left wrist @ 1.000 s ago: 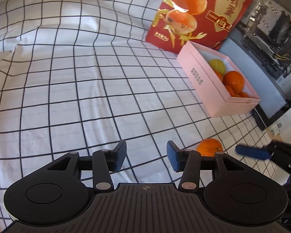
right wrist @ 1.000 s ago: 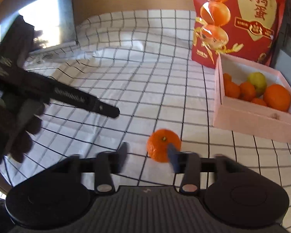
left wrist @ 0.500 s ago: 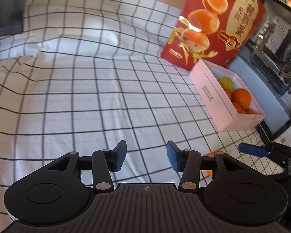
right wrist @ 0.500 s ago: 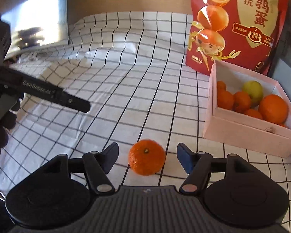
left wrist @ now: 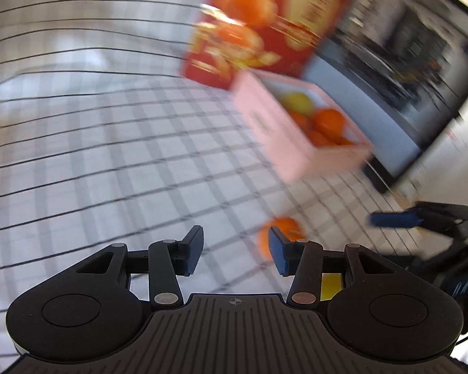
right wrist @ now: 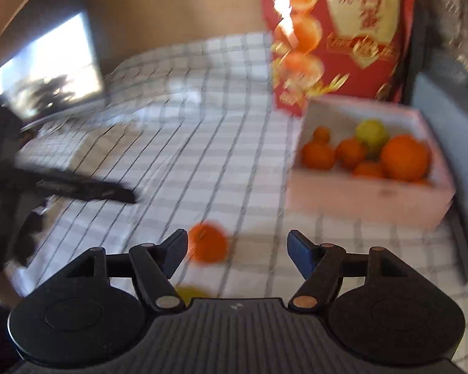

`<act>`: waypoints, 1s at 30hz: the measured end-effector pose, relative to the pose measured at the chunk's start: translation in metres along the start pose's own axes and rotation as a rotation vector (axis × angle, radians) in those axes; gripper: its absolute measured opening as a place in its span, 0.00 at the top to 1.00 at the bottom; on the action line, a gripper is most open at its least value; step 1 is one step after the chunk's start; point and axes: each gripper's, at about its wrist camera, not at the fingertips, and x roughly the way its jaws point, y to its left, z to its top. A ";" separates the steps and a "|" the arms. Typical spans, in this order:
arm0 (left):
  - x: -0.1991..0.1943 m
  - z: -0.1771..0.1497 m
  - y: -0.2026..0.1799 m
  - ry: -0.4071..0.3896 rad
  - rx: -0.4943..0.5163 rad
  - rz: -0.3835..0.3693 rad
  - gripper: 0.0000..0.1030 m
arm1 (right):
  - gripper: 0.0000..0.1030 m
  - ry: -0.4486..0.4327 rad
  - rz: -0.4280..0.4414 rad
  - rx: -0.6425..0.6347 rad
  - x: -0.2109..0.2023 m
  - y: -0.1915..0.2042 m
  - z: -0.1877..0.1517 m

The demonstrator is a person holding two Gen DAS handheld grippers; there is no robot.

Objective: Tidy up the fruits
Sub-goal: 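Grasp the small tangerine with the left gripper while the right holds the pear, then carry the pear and tangerine over the pink box and open both grippers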

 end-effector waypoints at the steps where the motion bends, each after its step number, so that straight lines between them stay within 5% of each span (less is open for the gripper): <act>1: 0.007 0.003 -0.008 0.017 0.032 -0.016 0.51 | 0.30 0.013 0.013 -0.003 0.001 0.005 -0.008; 7: 0.052 0.006 -0.046 0.121 0.176 0.013 0.51 | 0.29 0.092 0.040 0.012 0.024 0.026 -0.046; 10: 0.063 0.003 -0.049 0.151 0.204 0.030 0.44 | 0.29 0.097 0.006 0.016 0.031 0.031 -0.057; 15: 0.076 0.001 -0.055 0.181 0.234 0.049 0.48 | 0.33 0.066 -0.047 -0.010 0.030 0.037 -0.065; 25: 0.081 0.002 -0.058 0.176 0.241 0.064 0.48 | 0.33 0.038 -0.142 0.013 0.022 0.027 -0.068; 30: 0.072 0.009 -0.057 0.097 0.187 0.015 0.49 | 0.33 0.014 -0.205 0.065 0.017 0.003 -0.059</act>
